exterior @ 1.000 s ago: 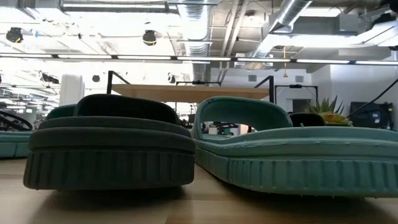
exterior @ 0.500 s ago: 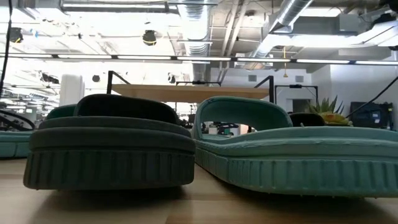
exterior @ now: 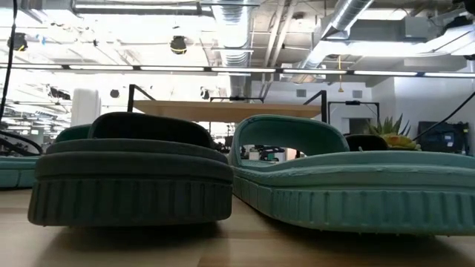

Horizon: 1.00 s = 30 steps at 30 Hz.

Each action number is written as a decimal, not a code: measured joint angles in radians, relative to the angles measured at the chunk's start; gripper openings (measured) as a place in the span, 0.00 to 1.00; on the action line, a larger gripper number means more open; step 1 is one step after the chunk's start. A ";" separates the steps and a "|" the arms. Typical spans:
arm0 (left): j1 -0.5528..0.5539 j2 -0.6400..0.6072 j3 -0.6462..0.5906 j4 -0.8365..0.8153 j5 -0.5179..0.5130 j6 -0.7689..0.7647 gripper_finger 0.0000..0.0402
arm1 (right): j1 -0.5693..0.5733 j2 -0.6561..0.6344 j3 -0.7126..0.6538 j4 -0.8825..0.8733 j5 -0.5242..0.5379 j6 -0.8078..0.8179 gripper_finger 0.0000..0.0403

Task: Pick and place slides into the shelf
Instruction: Put the black slide on the shelf

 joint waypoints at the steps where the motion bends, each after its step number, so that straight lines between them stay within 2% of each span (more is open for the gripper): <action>1: 0.002 0.000 0.000 0.002 0.001 0.021 0.12 | 0.000 0.000 0.000 0.003 0.000 0.010 0.24; 4: 0.004 0.000 0.000 0.016 0.006 0.104 0.12 | 0.015 0.008 0.000 0.019 0.010 0.028 0.24; 6: 0.003 0.000 0.000 0.016 -0.003 0.155 0.12 | 0.039 0.023 0.008 0.016 0.053 0.027 0.24; 12: 0.004 0.000 -0.001 0.009 -0.060 0.148 0.12 | 0.114 0.080 0.082 -0.029 0.092 -0.049 0.24; 16: 0.004 0.000 -0.001 0.010 -0.057 0.080 0.12 | 0.142 0.082 0.160 -0.261 0.105 -0.067 0.24; 21: -0.017 0.015 -0.001 0.019 0.018 -0.012 0.12 | 0.205 0.083 0.256 -0.592 0.113 -0.065 0.24; 24: -0.064 0.034 -0.001 0.018 0.022 -0.069 0.12 | 0.245 0.080 0.291 -0.704 0.159 -0.102 0.24; 30: -0.158 0.075 -0.001 -0.056 -0.057 -0.235 0.12 | 0.277 0.051 0.305 -0.795 0.223 -0.176 0.24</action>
